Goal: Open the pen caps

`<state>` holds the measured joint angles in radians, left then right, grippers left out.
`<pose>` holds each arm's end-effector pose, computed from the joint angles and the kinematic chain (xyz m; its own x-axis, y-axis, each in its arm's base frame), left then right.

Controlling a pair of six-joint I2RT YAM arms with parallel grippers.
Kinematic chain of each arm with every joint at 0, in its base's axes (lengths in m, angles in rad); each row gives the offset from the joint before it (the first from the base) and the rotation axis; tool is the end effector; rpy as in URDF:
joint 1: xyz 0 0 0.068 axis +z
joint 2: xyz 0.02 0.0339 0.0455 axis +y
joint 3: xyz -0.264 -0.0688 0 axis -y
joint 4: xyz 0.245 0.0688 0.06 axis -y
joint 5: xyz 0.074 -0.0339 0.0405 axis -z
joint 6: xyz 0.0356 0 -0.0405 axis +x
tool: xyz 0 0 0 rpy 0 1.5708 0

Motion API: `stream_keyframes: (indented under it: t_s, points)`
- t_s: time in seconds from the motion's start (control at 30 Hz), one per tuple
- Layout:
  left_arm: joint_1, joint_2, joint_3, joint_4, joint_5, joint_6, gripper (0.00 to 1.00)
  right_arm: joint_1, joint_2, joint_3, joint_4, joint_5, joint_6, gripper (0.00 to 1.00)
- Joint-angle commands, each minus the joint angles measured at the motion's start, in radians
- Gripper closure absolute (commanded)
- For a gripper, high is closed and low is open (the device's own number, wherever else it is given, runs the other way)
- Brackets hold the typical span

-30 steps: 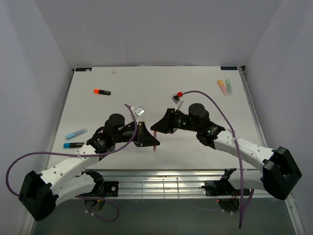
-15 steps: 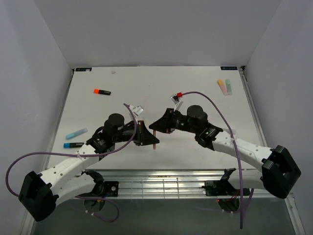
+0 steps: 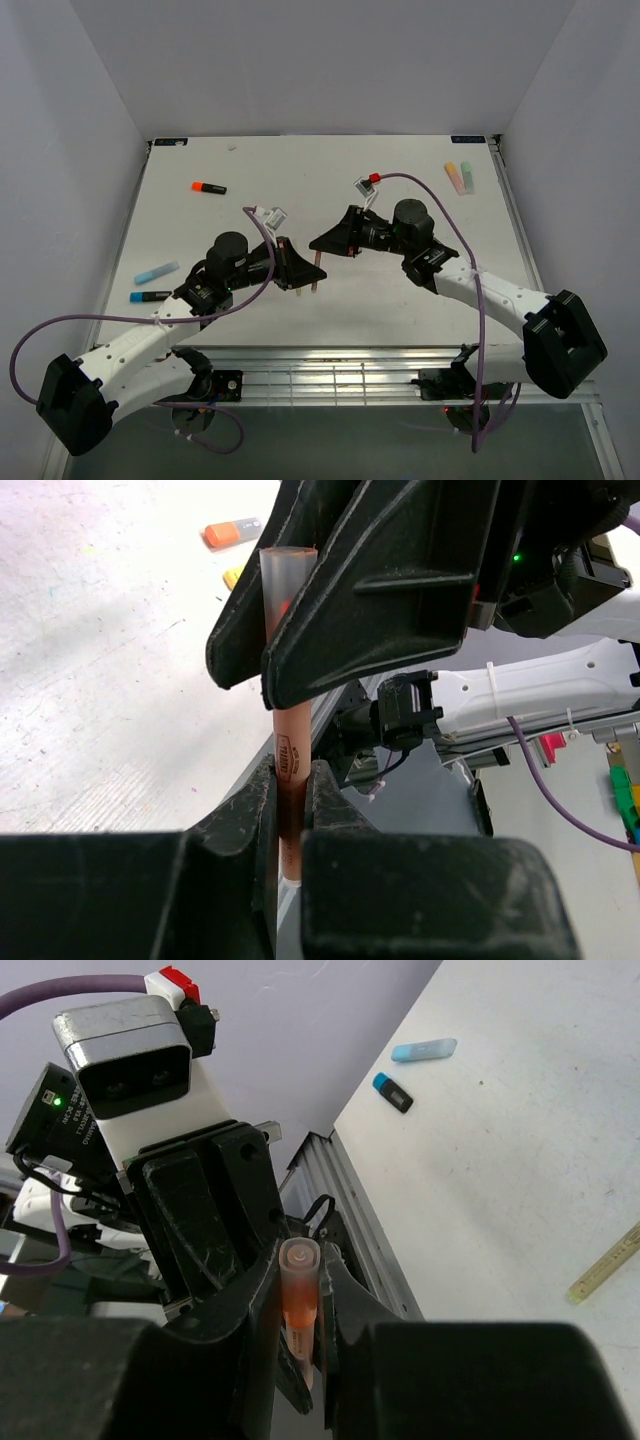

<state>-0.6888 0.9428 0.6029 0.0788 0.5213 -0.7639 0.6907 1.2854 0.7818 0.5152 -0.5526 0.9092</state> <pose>0.1564 -0.1517 0.2749 -0.7821 -0.1331 -0.6087 0.5284 0.3761 -0.7611 0.2143 0.2014 0.3023 -0.7416 0.2584 -0.6191 -0.5888 0.1918 0.7852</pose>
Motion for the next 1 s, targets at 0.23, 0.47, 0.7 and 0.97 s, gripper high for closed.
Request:
stream_keyframes:
  t_s: [0.23,0.47,0.7,0.97]
  points:
    - [-0.006,-0.013,-0.017,-0.179,0.095,0.018,1.0,-0.223,0.066,0.005,0.577,0.036,0.27,0.92]
    - [-0.006,-0.013,-0.005,-0.157,0.12,0.002,1.0,-0.143,0.048,0.224,-0.047,0.147,-0.099,0.92]
    - [-0.006,0.011,-0.021,-0.168,0.111,-0.002,1.0,-0.147,0.075,0.389,-0.333,0.39,-0.241,0.92]
    - [-0.006,-0.018,-0.06,-0.218,0.002,0.005,1.0,-0.235,0.137,0.359,-0.192,0.115,-0.002,0.92]
